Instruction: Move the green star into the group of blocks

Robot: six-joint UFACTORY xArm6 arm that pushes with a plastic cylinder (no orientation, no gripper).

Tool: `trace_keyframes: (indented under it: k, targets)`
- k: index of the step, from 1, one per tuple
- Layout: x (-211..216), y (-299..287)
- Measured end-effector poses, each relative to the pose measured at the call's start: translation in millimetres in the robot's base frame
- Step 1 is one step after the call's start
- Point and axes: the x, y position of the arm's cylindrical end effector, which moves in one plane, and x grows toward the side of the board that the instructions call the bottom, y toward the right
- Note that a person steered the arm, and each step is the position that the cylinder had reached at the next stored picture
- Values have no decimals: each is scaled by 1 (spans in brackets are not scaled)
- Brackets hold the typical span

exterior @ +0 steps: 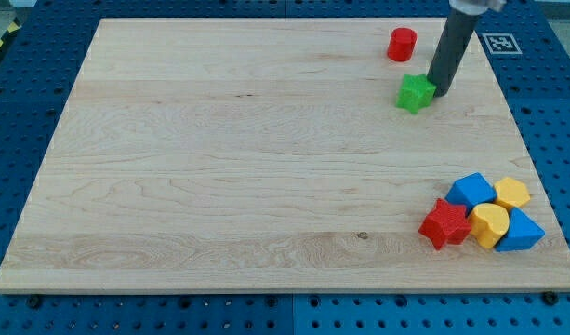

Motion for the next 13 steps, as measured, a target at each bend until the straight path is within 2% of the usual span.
trace_keyframes:
  k: [1,2,3,6,7,8,9,10,11,12,13]
  targets:
    - [0,0]
    - [-25,-19]
    - [-27,-51]
    - [82,-63]
    - [95,-63]
    - [66,-76]
    - [60,-127]
    - [84,-162]
    - [108,-137]
    - [114,-120]
    - [101,-137]
